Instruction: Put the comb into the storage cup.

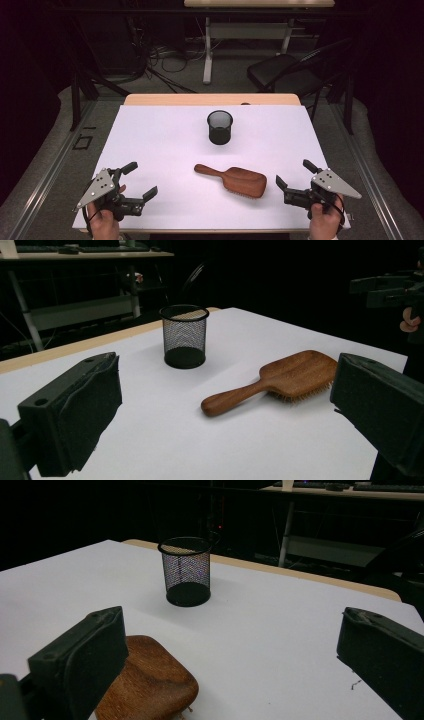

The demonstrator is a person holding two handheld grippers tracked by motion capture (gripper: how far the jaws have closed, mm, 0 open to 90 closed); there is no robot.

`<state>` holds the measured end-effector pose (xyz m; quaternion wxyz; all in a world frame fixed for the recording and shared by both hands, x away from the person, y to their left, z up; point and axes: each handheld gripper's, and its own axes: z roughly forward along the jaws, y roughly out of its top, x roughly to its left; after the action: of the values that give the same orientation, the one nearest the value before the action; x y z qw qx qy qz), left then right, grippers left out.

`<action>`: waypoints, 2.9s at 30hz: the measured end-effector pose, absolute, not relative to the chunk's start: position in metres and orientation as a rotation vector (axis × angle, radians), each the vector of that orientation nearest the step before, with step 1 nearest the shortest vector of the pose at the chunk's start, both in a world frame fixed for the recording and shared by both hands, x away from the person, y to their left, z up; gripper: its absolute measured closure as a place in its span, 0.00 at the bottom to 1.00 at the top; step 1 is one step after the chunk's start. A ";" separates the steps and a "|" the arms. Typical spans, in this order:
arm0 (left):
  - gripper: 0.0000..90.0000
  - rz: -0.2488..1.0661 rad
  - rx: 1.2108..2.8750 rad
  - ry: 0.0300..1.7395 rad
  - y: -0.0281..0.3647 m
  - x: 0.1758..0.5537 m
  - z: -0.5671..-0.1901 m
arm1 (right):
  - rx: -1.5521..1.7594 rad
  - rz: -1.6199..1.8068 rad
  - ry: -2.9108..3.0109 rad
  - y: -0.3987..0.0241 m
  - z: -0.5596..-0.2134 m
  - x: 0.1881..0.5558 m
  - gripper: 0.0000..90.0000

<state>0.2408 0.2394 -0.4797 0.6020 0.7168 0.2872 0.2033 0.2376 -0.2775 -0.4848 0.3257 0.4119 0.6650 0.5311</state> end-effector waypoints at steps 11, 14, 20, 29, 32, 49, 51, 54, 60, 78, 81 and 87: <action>0.00 0.456 1.657 0.679 0.239 0.242 -0.482 | 1.086 1.363 1.778 -0.272 -0.489 0.238 0.00; 0.00 0.453 1.670 0.677 0.237 0.244 -0.483 | 1.086 1.346 1.790 -0.268 -0.491 0.239 0.00; 0.00 0.458 1.690 0.679 0.237 0.240 -0.485 | 1.151 1.318 1.832 -0.262 -0.491 0.247 0.00; 0.00 0.457 1.682 0.691 0.237 0.237 -0.485 | 1.259 1.248 1.958 -0.239 -0.491 0.266 0.00; 0.00 0.462 1.673 0.696 0.237 0.236 -0.484 | 1.253 1.214 1.991 -0.229 -0.491 0.269 0.00; 0.00 0.470 1.680 0.699 0.236 0.242 -0.486 | 1.204 1.182 2.050 -0.189 -0.492 0.290 0.44; 0.00 0.466 1.683 0.709 0.236 0.244 -0.488 | 1.202 1.179 2.068 -0.182 -0.494 0.295 0.48; 0.00 0.459 1.690 0.710 0.236 0.246 -0.489 | 1.214 1.168 2.103 -0.178 -0.494 0.301 0.51; 0.00 0.449 1.691 0.719 0.236 0.247 -0.492 | 1.256 1.124 2.142 -0.168 -0.496 0.309 0.62; 0.00 0.449 1.687 0.721 0.236 0.246 -0.493 | 1.213 1.062 2.280 -0.126 -0.487 0.331 0.94; 0.00 0.450 1.682 0.724 0.236 0.246 -0.493 | 1.207 1.016 2.306 -0.120 -0.487 0.338 1.00; 0.00 0.448 1.688 0.727 0.236 0.247 -0.494 | 1.258 0.982 2.374 -0.113 -0.494 0.355 1.00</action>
<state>0.2466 0.2363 -0.4940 0.5850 0.7238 0.3115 0.1919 0.3549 -0.1130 -0.4937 0.1402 0.4356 0.8216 0.3399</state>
